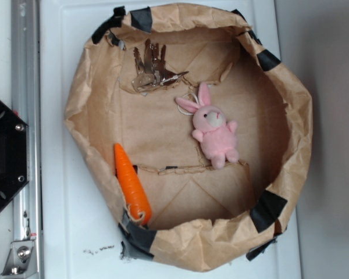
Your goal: Grab the silver keys.
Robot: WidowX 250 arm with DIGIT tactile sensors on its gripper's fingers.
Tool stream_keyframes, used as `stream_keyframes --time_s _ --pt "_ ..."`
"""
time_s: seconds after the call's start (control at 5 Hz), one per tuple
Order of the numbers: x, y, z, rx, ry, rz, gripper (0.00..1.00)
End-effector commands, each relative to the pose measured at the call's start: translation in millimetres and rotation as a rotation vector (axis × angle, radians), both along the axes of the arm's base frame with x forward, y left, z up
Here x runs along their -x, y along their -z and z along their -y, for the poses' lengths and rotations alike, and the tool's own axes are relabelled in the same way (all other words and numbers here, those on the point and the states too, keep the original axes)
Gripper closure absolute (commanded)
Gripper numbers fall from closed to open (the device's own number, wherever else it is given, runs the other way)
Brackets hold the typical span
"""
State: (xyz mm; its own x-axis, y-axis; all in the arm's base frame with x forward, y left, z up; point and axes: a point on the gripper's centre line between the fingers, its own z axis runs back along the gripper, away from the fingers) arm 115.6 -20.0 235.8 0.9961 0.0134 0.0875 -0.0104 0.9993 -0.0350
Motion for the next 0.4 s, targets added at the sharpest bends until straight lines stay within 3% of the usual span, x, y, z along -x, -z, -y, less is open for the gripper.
stream_keyframes --time_s 0.0,0.2 --pt "0.0 0.0 0.0 0.0 0.0 0.0 0.0" --pt "-49.3 9.2 -2.3 0.041 -0.05 0.036 0.0"
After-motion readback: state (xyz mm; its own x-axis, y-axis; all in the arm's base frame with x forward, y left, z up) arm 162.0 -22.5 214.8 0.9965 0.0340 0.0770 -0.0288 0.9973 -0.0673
